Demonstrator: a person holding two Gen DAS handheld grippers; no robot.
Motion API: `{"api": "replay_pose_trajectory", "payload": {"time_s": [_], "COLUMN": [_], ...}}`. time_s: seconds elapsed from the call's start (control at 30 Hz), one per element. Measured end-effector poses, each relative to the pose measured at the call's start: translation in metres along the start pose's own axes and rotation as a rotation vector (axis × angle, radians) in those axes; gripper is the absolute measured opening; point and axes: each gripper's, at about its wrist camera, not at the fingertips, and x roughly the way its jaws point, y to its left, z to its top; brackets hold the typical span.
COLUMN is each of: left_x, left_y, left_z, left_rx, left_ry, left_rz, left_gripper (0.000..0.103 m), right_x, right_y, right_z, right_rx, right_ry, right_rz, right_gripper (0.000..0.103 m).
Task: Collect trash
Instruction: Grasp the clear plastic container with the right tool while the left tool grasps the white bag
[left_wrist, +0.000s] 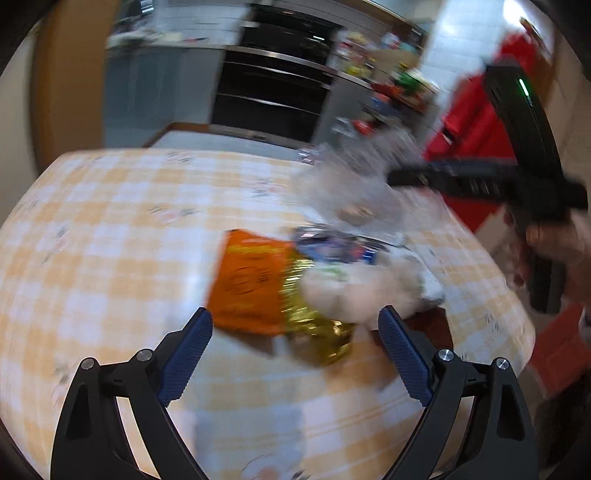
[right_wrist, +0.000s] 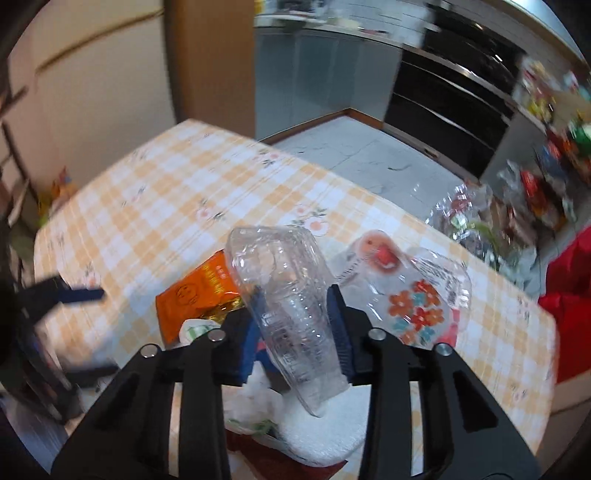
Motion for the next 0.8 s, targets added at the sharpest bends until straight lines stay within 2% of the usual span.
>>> {"api": "replay_pose_trajectory", "payload": {"time_s": [0.07, 0.13, 0.27, 0.33, 0.43, 0.57, 0.63, 0.73, 0.77, 0.8], "left_x": [0.018, 0.033, 0.05, 0.058, 0.071, 0.083, 0.085, 0.095, 0.098, 0.099], "left_y": [-0.023, -0.031, -0.023, -0.014, 0.008, 0.028, 0.029, 0.024, 0.023, 0.022], "left_z": [0.004, 0.006, 0.009, 0.01, 0.01, 0.009, 0.01, 0.011, 0.01, 0.01], "left_rx": [0.082, 0.066, -0.119, -0.228, -0.443, -0.692, -0.744, -0.756, -0.765, -0.771], "left_ry": [0.033, 0.078, 0.113, 0.136, 0.173, 0.188, 0.197, 0.217, 0.221, 0.221], "left_rz": [-0.015, -0.036, -0.108, -0.136, -0.164, -0.226, -0.243, -0.228, -0.228, -0.228], "left_gripper": [0.089, 0.089, 0.088, 0.083, 0.078, 0.077, 0.077, 0.077, 0.073, 0.062], "right_x": [-0.004, -0.009, -0.018, -0.02, -0.021, -0.021, -0.021, -0.02, -0.021, -0.021], "right_y": [-0.014, -0.027, -0.039, -0.039, -0.037, -0.04, -0.042, -0.045, -0.047, -0.049], "right_z": [-0.002, -0.006, -0.018, -0.025, -0.033, -0.04, -0.044, -0.051, -0.054, -0.057], "right_rx": [0.056, 0.105, 0.15, 0.144, 0.142, 0.154, 0.162, 0.184, 0.196, 0.207], "right_ry": [-0.006, -0.029, -0.052, -0.055, -0.059, -0.058, -0.054, -0.051, -0.049, -0.049], "right_rz": [0.003, 0.008, 0.004, 0.001, -0.003, -0.002, -0.004, -0.002, -0.001, 0.001], "right_gripper": [0.033, 0.032, 0.031, 0.031, 0.03, 0.03, 0.029, 0.028, 0.028, 0.028]}}
